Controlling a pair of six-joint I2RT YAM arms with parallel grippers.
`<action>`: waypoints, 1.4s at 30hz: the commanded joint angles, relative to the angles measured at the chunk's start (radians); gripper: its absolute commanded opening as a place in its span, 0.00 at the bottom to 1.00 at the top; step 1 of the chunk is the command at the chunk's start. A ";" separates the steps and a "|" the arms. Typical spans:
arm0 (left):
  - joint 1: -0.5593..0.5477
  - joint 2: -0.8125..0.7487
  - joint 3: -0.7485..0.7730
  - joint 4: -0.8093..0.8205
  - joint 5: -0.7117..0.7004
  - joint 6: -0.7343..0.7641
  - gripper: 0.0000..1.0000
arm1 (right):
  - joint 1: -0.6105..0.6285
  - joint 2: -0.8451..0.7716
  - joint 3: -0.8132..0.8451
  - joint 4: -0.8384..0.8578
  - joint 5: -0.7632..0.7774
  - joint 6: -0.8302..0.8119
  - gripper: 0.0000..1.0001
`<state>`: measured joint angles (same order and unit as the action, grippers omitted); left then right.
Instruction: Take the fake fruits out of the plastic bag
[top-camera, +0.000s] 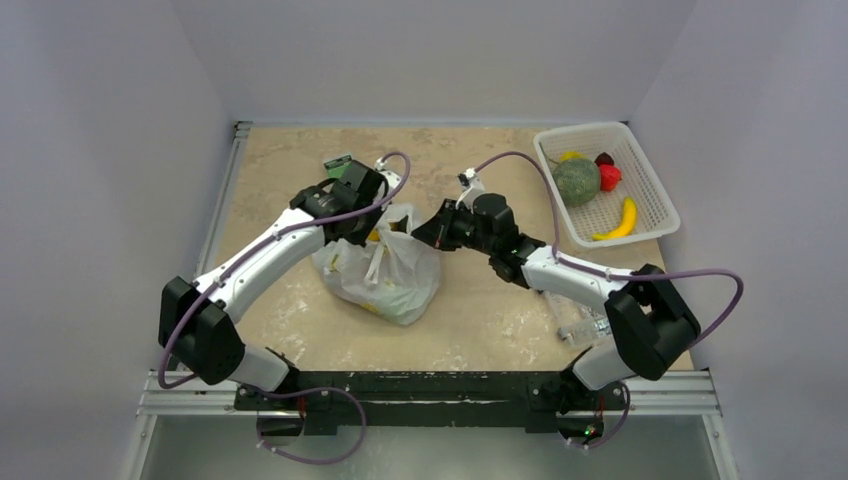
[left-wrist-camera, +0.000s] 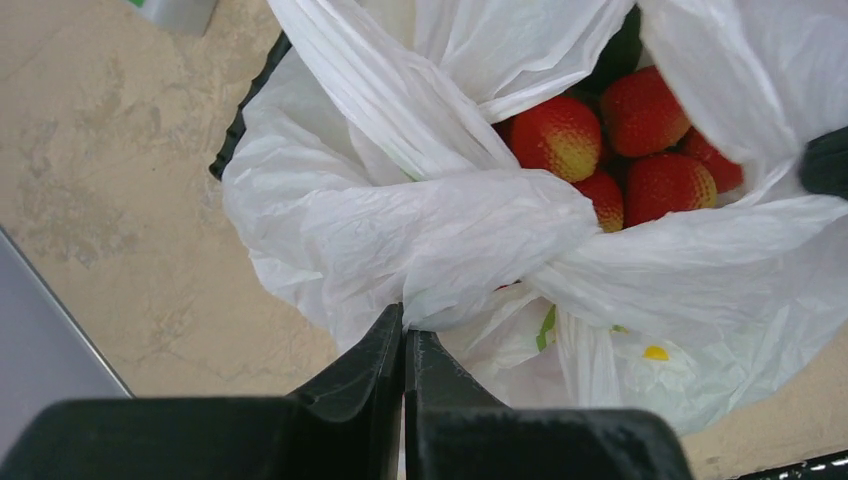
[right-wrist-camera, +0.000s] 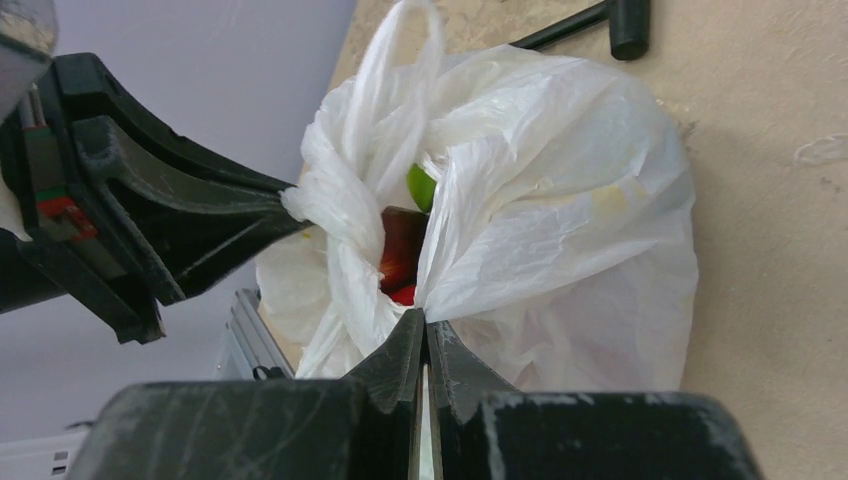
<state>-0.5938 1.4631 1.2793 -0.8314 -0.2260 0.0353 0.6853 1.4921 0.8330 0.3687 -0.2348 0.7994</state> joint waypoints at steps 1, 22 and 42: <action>0.053 -0.057 0.017 0.008 -0.076 -0.025 0.00 | -0.037 -0.042 -0.022 -0.005 -0.025 -0.013 0.00; 0.177 -0.230 -0.040 0.114 -0.168 -0.097 0.00 | -0.237 -0.147 -0.045 -0.309 -0.099 -0.272 0.00; 0.016 -0.580 -0.242 0.316 0.023 0.153 0.76 | -0.017 -0.258 0.106 -0.272 -0.112 -0.473 0.92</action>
<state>-0.5480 0.9905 1.0897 -0.6476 -0.2726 0.0853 0.6529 1.2747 0.9436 -0.0204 -0.2615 0.3733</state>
